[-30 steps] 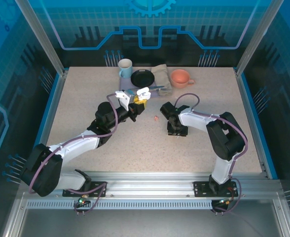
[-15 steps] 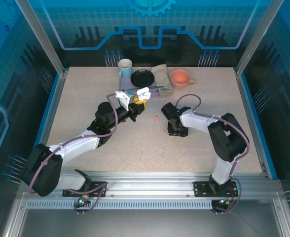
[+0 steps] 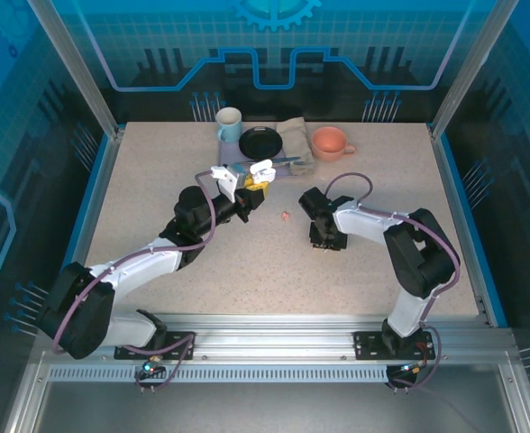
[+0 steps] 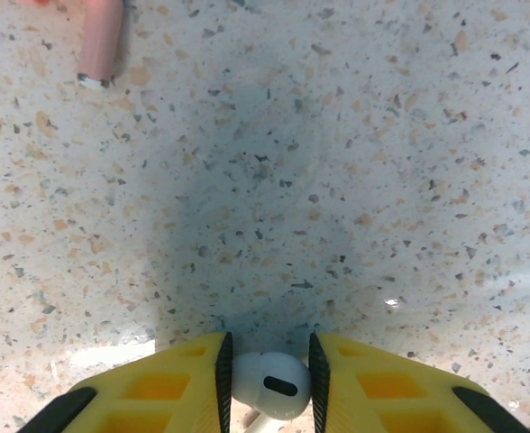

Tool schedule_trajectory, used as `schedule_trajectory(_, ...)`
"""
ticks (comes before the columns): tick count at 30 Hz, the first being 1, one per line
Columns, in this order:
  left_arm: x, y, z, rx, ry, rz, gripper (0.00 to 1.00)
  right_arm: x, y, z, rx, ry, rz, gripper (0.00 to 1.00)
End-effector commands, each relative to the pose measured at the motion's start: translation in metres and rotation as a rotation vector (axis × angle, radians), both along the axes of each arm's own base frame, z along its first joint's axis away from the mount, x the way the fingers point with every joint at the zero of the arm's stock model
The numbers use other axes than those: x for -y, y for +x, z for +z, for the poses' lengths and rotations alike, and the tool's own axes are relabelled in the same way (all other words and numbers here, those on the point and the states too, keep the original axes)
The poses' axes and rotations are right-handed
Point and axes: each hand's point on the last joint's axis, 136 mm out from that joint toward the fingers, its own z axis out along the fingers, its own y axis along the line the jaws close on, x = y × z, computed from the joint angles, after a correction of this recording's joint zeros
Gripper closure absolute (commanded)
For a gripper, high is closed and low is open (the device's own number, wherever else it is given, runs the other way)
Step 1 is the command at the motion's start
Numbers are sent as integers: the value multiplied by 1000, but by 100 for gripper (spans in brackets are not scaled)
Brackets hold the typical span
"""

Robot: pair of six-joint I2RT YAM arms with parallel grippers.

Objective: Insert the wireless bluetooth earbuds into the charging case

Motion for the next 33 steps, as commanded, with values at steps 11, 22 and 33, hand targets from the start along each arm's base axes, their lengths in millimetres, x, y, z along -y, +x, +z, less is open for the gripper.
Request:
schedule_trajectory(11,2,2,11,31,-6,2,100,-5,5,19,56,63,39,72)
schedule_trajectory(22,-2,-2,8,27,5,9,100,-22,32,125,349,195,130,72)
schedule_trajectory(33,9,-14,12,5,6,-86,100,-51,62,315,803,366,282,71)
